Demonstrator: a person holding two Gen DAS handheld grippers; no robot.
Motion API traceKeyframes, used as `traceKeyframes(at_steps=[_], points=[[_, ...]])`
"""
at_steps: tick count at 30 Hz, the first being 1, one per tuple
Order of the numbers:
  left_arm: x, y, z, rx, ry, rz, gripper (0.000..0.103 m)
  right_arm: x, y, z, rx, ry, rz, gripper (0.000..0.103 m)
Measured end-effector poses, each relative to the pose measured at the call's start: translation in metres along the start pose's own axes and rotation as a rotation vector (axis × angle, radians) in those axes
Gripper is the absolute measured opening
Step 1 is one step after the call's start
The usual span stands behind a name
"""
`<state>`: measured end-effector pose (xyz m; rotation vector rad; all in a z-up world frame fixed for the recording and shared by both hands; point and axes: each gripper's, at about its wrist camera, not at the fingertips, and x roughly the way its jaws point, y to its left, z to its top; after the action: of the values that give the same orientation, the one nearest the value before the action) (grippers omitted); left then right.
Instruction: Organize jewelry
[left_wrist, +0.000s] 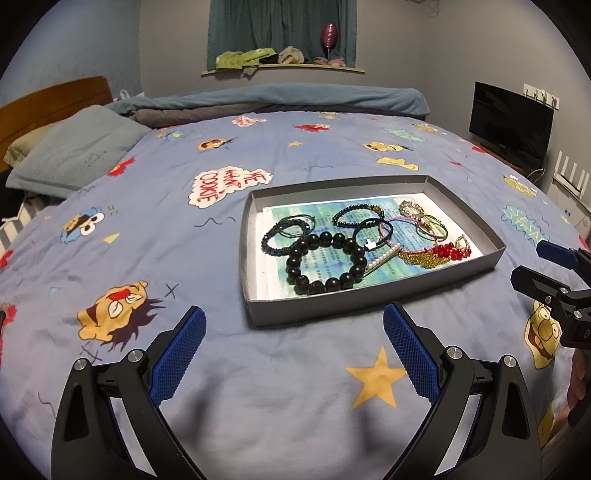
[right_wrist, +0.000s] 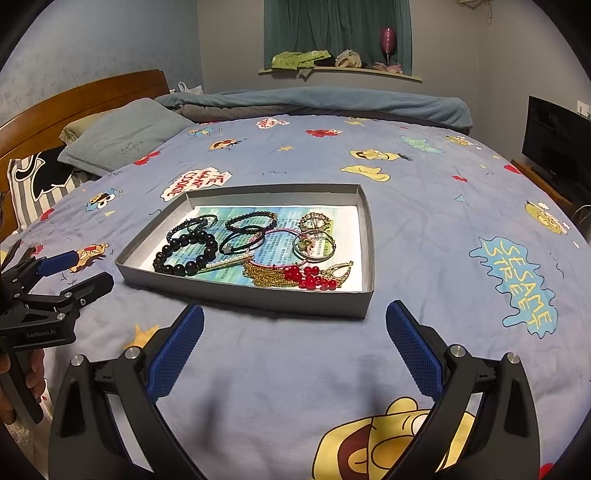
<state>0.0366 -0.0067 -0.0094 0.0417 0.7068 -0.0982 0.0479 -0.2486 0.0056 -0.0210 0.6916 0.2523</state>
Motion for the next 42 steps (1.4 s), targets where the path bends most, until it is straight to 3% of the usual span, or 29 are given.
traceKeyframes(at_steps=[42], points=[[0.0022, 0.0025, -0.0015, -0.002, -0.003, -0.001, 0.096, -0.0018, 0.0012, 0.0027, -0.006, 0.008, -0.003, 0.098]])
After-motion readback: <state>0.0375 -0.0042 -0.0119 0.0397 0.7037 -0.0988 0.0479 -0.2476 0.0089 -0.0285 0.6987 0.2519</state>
